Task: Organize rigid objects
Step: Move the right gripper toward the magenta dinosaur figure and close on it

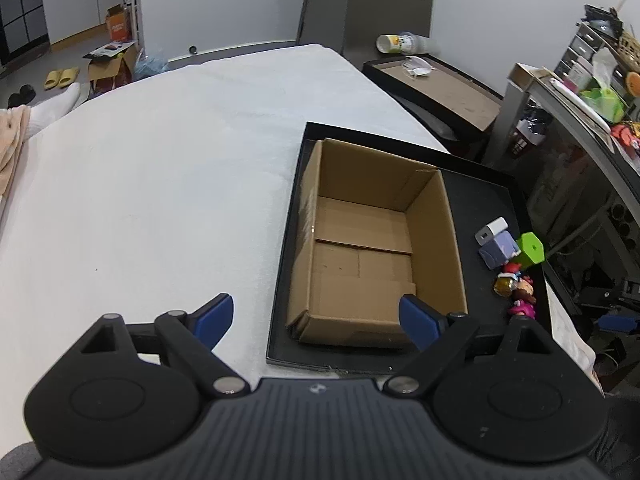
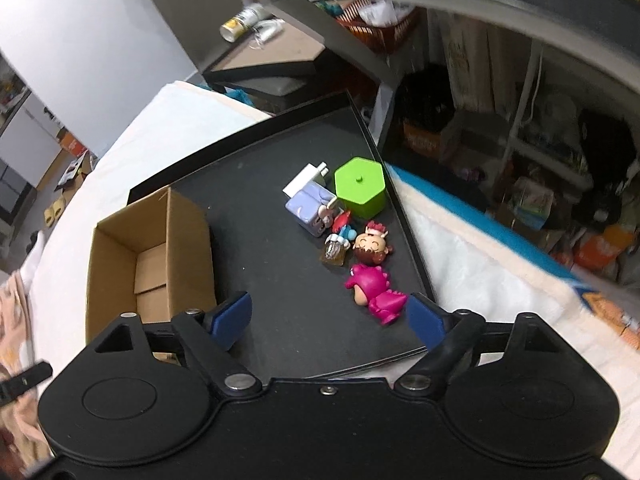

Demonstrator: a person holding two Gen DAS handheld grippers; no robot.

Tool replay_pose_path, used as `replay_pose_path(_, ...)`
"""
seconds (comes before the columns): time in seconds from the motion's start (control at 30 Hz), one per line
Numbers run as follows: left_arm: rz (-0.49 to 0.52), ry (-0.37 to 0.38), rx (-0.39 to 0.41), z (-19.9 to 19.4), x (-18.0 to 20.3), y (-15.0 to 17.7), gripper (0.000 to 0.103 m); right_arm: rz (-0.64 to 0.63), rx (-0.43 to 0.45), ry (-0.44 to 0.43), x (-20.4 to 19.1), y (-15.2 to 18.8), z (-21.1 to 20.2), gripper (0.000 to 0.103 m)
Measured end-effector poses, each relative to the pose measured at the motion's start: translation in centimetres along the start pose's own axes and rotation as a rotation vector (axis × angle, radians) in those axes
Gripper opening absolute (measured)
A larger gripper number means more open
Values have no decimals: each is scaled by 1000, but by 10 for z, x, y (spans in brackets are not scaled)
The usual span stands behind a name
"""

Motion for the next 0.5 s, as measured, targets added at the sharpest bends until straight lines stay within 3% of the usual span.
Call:
replay_pose_path(0.23,-19,-21,-13,14,-2,-10,85,51,-73,13,7,-9,35,69)
replay_pose_path(0.5,-56,-24,-63,38,-6,-13,64,59,-126,51,19,-20,68,64)
Point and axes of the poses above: each gripper's, at about its wrist camera, not at the fingertips, and z roughly the way its jaws point, x to its right, y to its underside, the point moved 2 cm from there along z, roughly the way its jaws point, and after that the axes turned 8 degrees about -y, right-handed, at the moved point
